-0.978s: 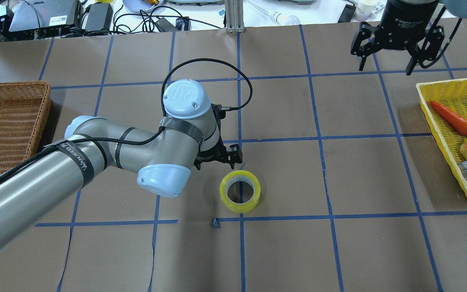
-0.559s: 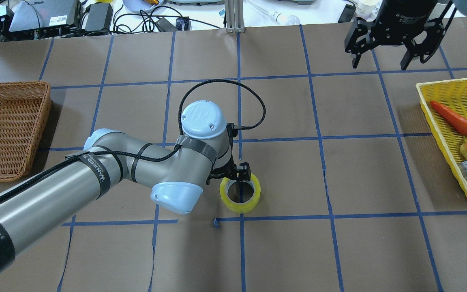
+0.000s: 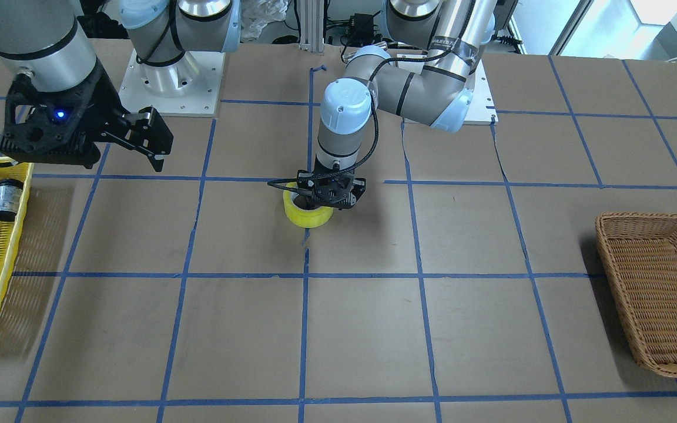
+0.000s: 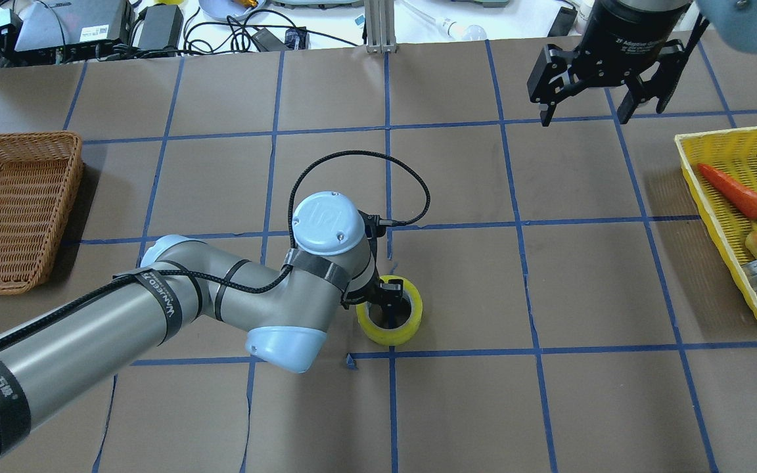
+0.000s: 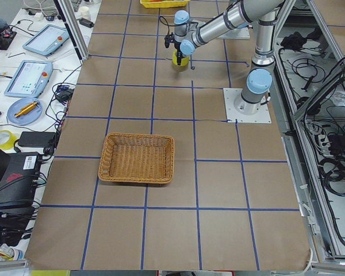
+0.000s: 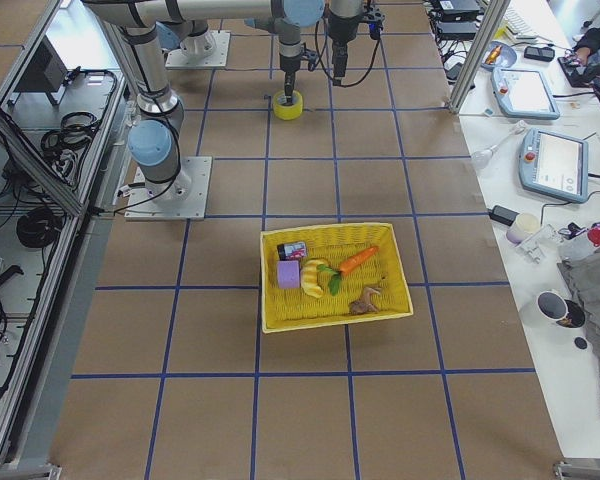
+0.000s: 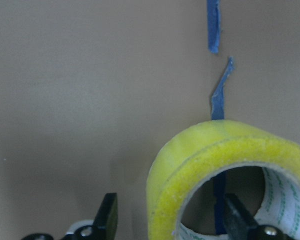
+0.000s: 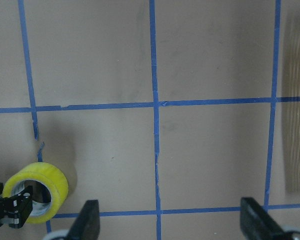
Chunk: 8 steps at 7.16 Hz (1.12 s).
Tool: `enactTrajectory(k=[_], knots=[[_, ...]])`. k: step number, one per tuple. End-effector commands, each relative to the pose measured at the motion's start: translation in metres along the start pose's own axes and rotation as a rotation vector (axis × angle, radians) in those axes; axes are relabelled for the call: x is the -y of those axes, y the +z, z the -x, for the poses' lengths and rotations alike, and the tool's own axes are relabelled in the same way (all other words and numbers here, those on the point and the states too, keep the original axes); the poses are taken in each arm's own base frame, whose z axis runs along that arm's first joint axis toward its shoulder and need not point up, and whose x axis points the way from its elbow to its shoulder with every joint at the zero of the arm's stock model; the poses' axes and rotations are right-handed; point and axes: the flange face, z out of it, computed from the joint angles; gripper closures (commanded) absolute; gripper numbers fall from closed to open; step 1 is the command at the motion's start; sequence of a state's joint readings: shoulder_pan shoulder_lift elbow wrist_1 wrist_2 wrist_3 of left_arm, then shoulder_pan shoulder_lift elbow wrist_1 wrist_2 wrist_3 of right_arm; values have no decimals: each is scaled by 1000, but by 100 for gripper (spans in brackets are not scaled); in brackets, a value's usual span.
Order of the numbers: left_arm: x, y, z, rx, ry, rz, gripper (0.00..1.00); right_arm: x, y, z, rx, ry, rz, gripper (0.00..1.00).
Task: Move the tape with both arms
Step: 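Grasp the tape roll with the left gripper and lift it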
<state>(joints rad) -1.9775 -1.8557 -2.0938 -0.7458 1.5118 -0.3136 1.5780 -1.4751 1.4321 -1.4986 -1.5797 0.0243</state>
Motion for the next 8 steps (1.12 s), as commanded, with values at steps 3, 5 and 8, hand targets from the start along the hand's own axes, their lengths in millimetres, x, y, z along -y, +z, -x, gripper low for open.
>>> enactTrajectory(k=[3, 5, 8], knots=[[17, -22, 21, 13, -21, -60, 100, -3, 0, 7, -16, -20, -1, 0], [49, -63, 79, 43, -75, -104, 100, -3, 0, 7, -18, -20, -1, 0], [96, -161, 183, 70, -59, -57, 100, -4, 0, 7, -18, -20, -1, 0]])
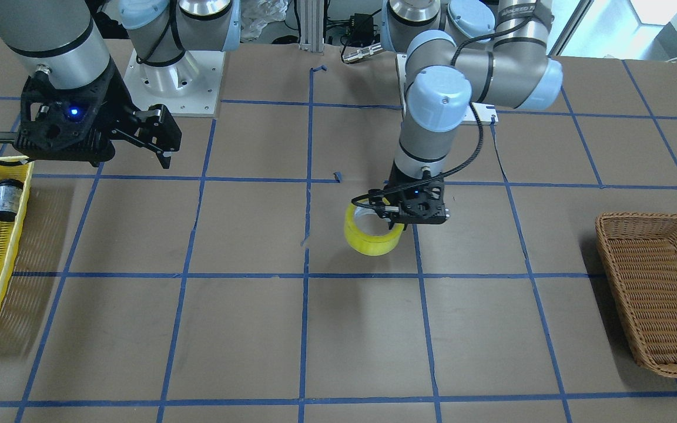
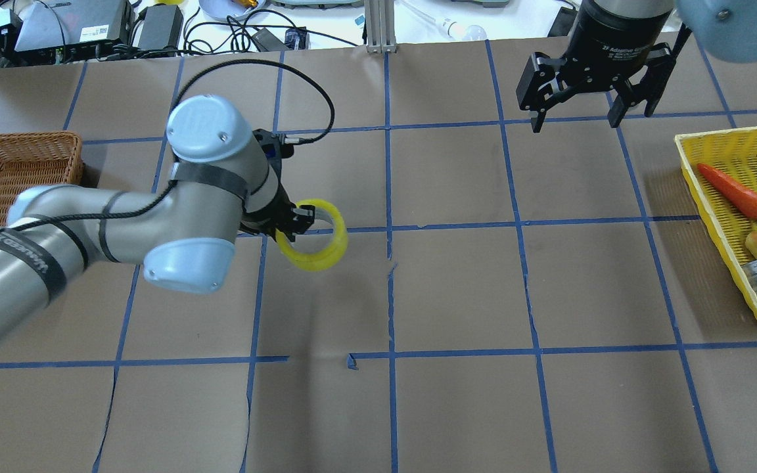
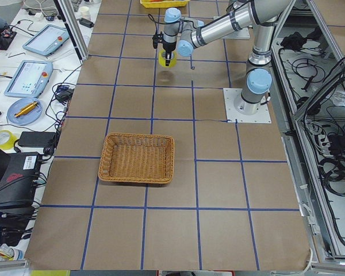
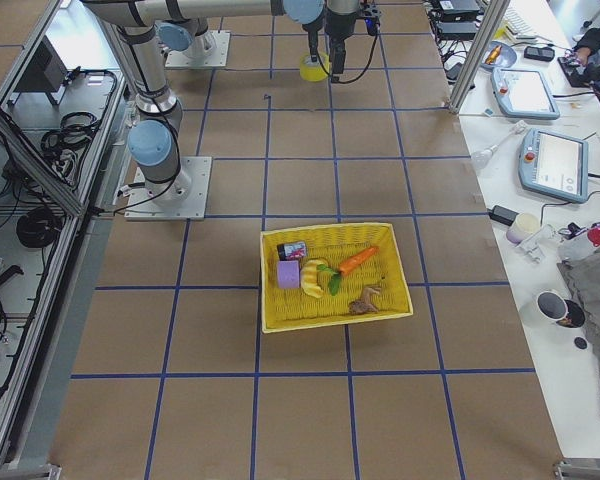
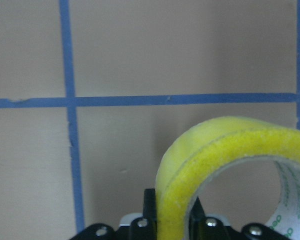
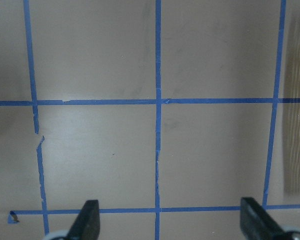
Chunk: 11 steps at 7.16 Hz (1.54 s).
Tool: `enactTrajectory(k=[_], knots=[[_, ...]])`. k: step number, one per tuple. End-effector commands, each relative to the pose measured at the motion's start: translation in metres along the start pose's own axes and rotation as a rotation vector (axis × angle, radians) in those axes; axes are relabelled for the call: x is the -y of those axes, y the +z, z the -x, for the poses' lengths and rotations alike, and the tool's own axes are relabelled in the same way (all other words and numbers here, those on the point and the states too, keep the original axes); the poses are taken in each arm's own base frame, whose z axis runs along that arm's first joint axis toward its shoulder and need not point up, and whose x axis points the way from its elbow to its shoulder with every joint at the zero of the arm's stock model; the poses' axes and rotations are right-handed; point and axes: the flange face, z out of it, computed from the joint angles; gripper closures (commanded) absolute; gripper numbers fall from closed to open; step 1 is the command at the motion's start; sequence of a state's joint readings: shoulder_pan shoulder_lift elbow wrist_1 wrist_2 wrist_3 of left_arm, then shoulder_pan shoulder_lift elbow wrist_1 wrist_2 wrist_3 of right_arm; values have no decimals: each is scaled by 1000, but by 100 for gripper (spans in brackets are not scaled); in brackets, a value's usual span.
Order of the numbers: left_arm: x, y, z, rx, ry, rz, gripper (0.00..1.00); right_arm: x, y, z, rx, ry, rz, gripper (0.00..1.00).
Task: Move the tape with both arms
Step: 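Carry the tape roll with the left gripper into the wicker basket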
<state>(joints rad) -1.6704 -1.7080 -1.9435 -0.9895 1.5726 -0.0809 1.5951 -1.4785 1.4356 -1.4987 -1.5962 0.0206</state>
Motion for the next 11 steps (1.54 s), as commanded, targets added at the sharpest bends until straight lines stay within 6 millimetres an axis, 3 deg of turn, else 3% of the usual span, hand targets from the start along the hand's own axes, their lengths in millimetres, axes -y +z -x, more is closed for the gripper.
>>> enactTrajectory(k=[1, 2, 4, 6, 7, 8, 9, 10, 11], knots=[[44, -70, 92, 15, -41, 6, 100, 0, 0, -1, -1, 1, 0, 0], [56, -87, 154, 16, -2, 23, 100, 0, 0, -1, -1, 2, 0, 0], [51, -79, 300, 7, 69, 62, 100, 0, -1, 0, 10, 2, -1, 0], [62, -74, 391, 38, 129, 47, 100, -2, -2, 0, 12, 2, -4, 0], [64, -70, 448, 69, 168, 52, 100, -2, -2, 0, 12, 2, -4, 0], [58, -47, 496, 41, 174, 68, 100, -2, -2, 0, 12, 2, -4, 0], [74, -18, 520, 95, 186, -2, 100, -2, -2, 0, 12, 2, -4, 0], [80, 16, 538, 107, 208, -12, 100, -1, -3, 1, 15, 2, -6, 0], [77, 37, 548, 82, 228, 3, 100, -2, -2, 0, 12, 2, -4, 0]])
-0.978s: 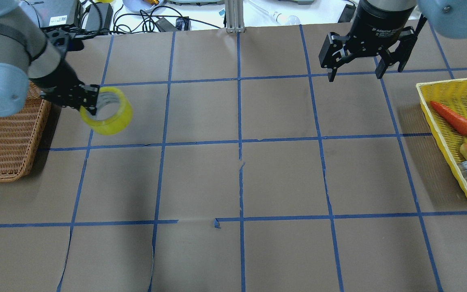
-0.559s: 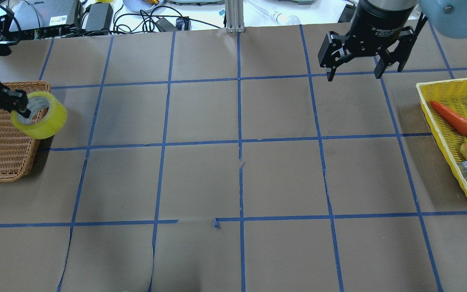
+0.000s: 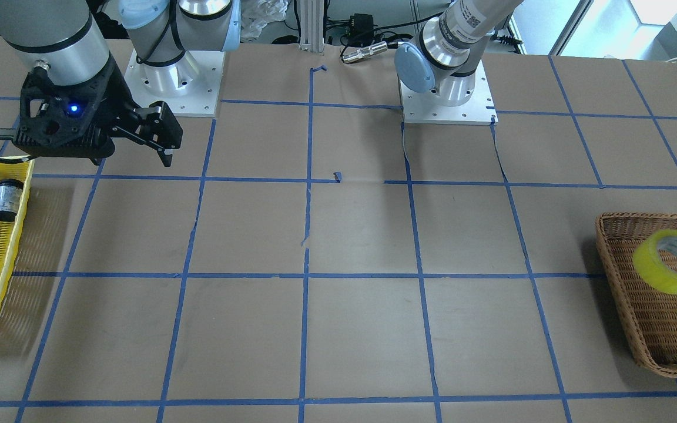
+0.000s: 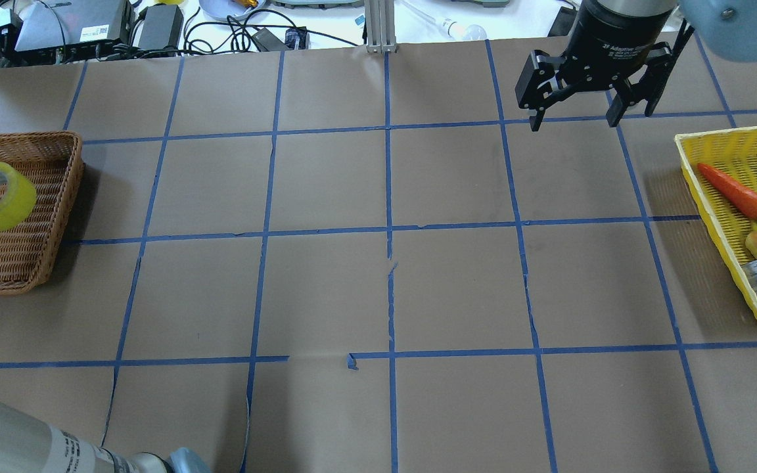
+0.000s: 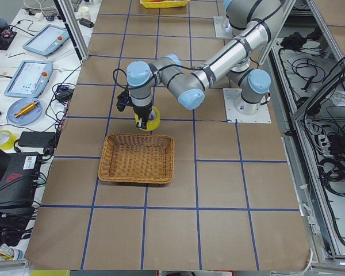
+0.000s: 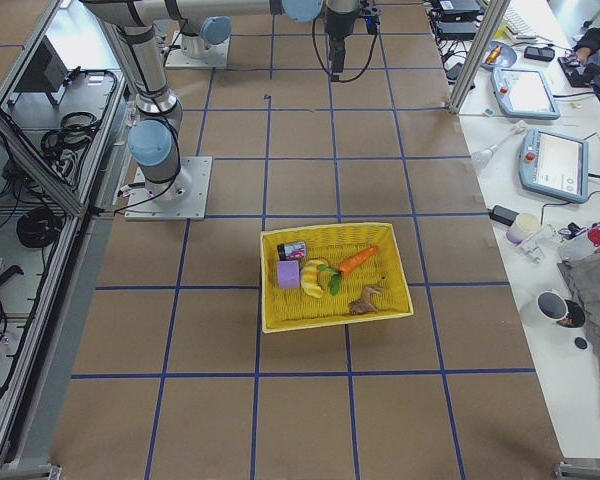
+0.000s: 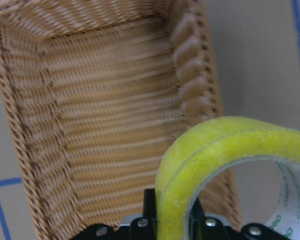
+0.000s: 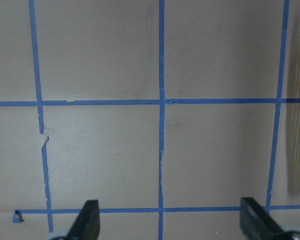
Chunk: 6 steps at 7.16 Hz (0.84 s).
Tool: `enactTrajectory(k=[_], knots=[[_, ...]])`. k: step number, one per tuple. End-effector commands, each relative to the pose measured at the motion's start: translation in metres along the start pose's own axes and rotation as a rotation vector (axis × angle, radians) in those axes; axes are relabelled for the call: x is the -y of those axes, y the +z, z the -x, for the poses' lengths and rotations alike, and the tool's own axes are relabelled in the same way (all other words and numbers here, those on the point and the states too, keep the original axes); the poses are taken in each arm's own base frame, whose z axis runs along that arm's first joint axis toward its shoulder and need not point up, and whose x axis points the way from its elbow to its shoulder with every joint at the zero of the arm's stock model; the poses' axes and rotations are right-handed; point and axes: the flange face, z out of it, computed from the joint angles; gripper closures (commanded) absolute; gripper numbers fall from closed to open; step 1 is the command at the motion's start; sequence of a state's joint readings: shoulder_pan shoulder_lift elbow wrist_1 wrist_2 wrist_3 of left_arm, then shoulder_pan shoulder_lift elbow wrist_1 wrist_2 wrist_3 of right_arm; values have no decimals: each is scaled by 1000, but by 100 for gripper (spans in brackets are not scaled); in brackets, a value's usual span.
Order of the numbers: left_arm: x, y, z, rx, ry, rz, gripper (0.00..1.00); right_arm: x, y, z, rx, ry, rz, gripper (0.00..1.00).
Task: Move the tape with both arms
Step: 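Carry the tape roll with the left gripper into the wicker basket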
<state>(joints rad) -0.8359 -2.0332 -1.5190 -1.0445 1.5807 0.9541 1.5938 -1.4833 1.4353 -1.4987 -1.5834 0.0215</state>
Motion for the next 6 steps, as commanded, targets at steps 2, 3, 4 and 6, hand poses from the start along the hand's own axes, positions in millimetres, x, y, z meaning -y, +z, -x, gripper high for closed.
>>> enactTrajectory(k=[2, 3, 4, 6], knots=[[1, 72, 19, -53, 18, -14, 97, 0, 0, -1, -1, 1, 0, 0], [2, 69, 21, -48, 17, -19, 63, 1, -1, -2, -3, 2, -3, 0], [5, 43, 17, -23, 22, -46, 24, 0, 0, -1, 0, 0, -1, 0], [39, -31, -35, 39, 69, -92, 19, 0, 0, -2, -9, 1, 0, 0]])
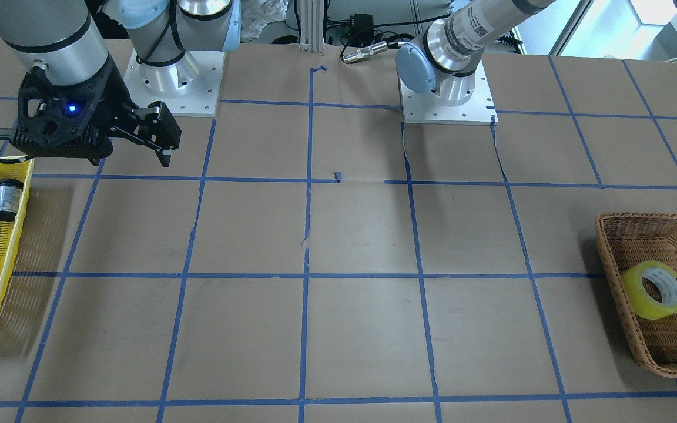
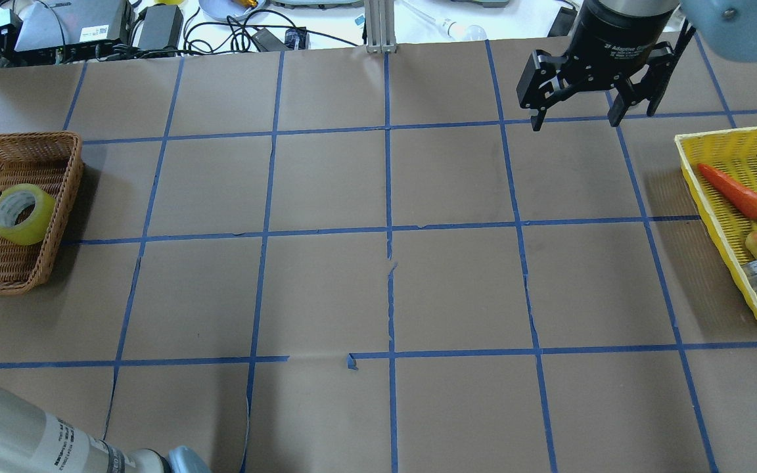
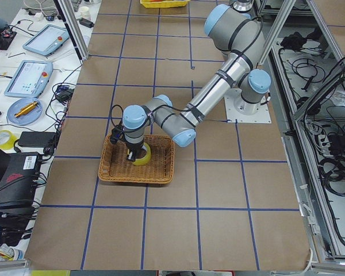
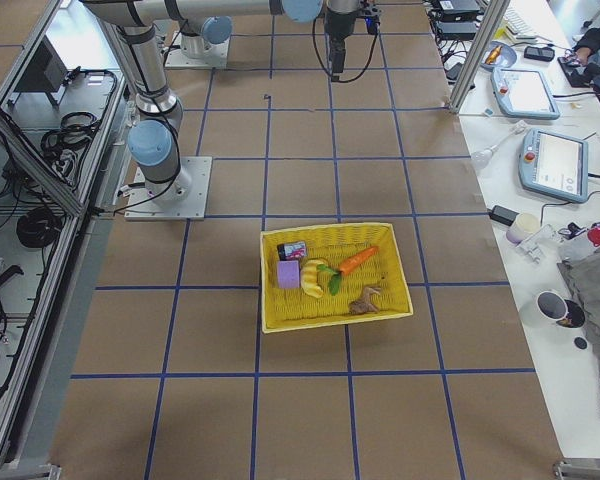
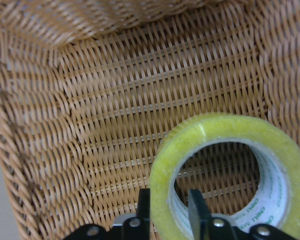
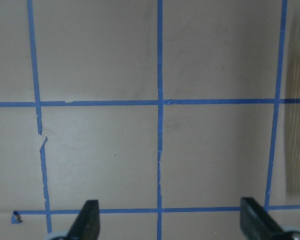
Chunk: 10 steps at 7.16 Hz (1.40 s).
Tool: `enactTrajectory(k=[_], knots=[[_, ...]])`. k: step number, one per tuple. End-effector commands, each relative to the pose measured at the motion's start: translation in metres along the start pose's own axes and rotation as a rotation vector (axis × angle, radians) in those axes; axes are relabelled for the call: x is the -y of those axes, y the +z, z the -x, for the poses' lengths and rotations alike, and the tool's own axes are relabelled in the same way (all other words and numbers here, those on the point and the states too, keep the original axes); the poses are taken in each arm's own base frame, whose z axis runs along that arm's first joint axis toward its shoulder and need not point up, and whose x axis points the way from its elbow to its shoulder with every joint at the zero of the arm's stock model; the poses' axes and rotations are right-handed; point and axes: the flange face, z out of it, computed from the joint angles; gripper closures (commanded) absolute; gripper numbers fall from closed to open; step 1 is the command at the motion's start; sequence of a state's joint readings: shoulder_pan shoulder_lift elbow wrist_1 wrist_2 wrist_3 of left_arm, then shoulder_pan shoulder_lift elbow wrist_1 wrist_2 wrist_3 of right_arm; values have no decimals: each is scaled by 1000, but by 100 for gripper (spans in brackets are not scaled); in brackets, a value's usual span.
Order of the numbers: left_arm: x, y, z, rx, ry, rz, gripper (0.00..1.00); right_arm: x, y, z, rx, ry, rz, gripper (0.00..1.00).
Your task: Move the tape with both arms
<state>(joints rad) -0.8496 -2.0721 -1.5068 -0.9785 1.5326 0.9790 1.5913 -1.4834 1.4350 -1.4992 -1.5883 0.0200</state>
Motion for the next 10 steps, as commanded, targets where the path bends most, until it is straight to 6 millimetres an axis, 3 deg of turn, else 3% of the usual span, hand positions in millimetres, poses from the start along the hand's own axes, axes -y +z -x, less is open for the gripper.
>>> enactTrajectory(k=[1, 2, 3, 4, 5, 6, 7, 8, 10], knots=[[60, -94, -104, 28, 28, -36, 19, 0, 0, 0, -3, -1, 1, 0], [90, -125, -188, -8, -90, -28, 19, 0, 0, 0, 5, 0, -2, 0], [105, -160, -276, -29, -184, -2, 17, 0, -1, 1, 10, 1, -5, 0], [105, -193, -357, -53, -305, 18, 14, 0, 0, 0, -1, 0, 1, 0], [95, -227, -421, -64, -358, 13, 5, 0, 0, -1, -4, 0, 1, 0], [75, -251, -460, -78, -358, 62, 0, 0, 0, -1, -4, 2, 1, 0], [54, -264, -473, -88, -354, 123, 0, 0, 0, -1, -2, 2, 1, 0], [42, -278, -475, -88, -354, 122, 0, 0, -1, 0, 8, 2, -3, 0], [35, -276, -477, -81, -340, 126, 0, -1, -1, -1, 5, -9, 0, 0]])
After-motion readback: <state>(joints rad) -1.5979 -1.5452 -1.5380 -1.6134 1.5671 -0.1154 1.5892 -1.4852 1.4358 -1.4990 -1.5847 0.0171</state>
